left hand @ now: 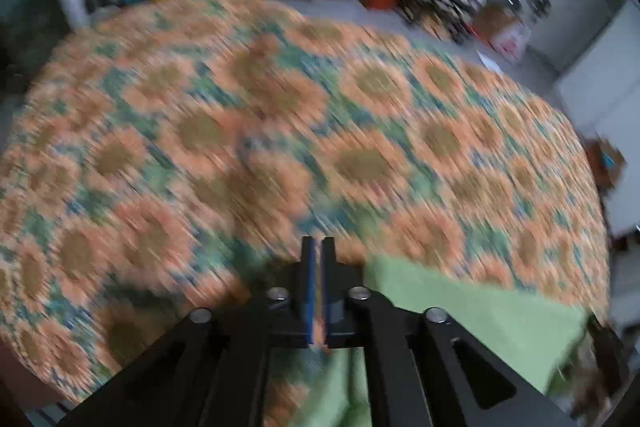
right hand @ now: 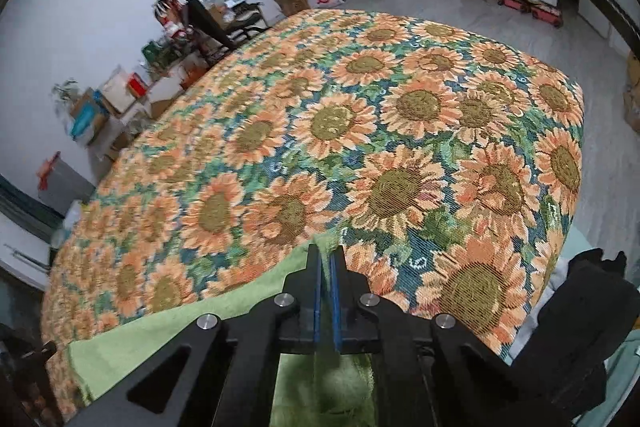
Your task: Fold clothes
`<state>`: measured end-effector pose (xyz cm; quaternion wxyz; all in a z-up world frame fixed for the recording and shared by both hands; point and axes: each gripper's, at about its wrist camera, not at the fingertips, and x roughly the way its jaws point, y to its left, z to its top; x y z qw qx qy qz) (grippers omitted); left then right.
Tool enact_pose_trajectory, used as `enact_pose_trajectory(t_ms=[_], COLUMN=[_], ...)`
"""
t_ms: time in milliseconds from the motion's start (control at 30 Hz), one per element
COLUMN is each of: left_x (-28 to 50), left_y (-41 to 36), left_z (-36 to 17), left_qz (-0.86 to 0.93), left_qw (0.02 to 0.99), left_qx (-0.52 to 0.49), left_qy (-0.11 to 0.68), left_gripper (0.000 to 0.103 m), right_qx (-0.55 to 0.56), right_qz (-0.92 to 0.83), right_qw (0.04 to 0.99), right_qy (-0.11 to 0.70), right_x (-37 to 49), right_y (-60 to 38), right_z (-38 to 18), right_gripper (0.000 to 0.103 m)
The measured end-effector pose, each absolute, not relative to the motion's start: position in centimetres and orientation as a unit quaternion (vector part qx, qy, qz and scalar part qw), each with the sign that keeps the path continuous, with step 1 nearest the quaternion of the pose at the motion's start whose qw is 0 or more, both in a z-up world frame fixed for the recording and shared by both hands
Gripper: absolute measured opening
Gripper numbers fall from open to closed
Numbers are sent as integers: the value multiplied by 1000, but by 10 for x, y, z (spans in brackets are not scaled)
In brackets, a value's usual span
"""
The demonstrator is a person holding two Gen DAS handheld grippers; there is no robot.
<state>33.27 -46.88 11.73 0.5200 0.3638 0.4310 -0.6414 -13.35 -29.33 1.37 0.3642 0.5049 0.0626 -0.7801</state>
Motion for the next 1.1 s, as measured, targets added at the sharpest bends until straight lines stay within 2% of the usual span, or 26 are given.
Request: enact_pose_trajectory(t_ms=[33,67,100,167,233,333,367,400,433,467,533,600,767,800,833,867,900,967,1033,1100], left_x=[328,323,319,310,301,282,278,275,278,287,316,344,409,415,416,416,414,408,393,380], left_y=[-463,-457,-450,-436,-421,-393,-384,-376,-373,-373,-380,-385,-395,-394,-391,-386,-382,-372,-359,-350], left_z=[118,118,116,114,109,106,106,105,105,106,110,113,105,106,108,112,116,124,131,133], left_qz=[-644,-647,-652,-662,-672,-683,-687,-689,-690,-687,-675,-649,-566,-559,-561,-568,-575,-595,-624,-648], left_qw=[510,500,491,471,438,428,429,430,433,442,472,514,592,594,592,587,581,564,536,505], left_qx=[375,386,396,416,436,486,498,507,507,498,464,440,396,390,385,380,377,369,361,371], left_qy=[430,427,420,409,407,338,310,287,281,290,325,347,415,428,432,434,434,437,440,433], left_gripper=[29,47,54,54,54,54,49,24,13,12,9,2,2,3,6,15,30,46,47,47], right_qx=[508,511,513,518,517,513,508,503,495,487,479,484,504,506,506,506,503,491,477,460], right_qz=[-782,-783,-782,-777,-774,-770,-770,-771,-773,-777,-789,-794,-791,-790,-791,-792,-793,-795,-796,-788], right_qw=[356,349,347,349,353,360,362,364,366,367,357,346,341,341,339,337,339,354,370,406], right_qy=[66,69,71,77,90,119,130,142,151,156,145,122,69,62,57,52,47,44,42,55], right_x=[-134,-135,-135,-133,-128,-121,-118,-115,-113,-113,-118,-127,-139,-138,-137,-135,-131,-115,-99,-73], right_y=[-296,-298,-298,-296,-294,-298,-300,-301,-302,-302,-298,-293,-286,-284,-283,-282,-278,-272,-266,-261], right_z=[10,7,4,0,0,0,0,0,0,1,1,1,-4,-4,-3,-1,3,15,26,40], right_gripper=[10,13,14,47,49,53,52,47,25,15,7,7,7,10,19,33,39,45,51,52])
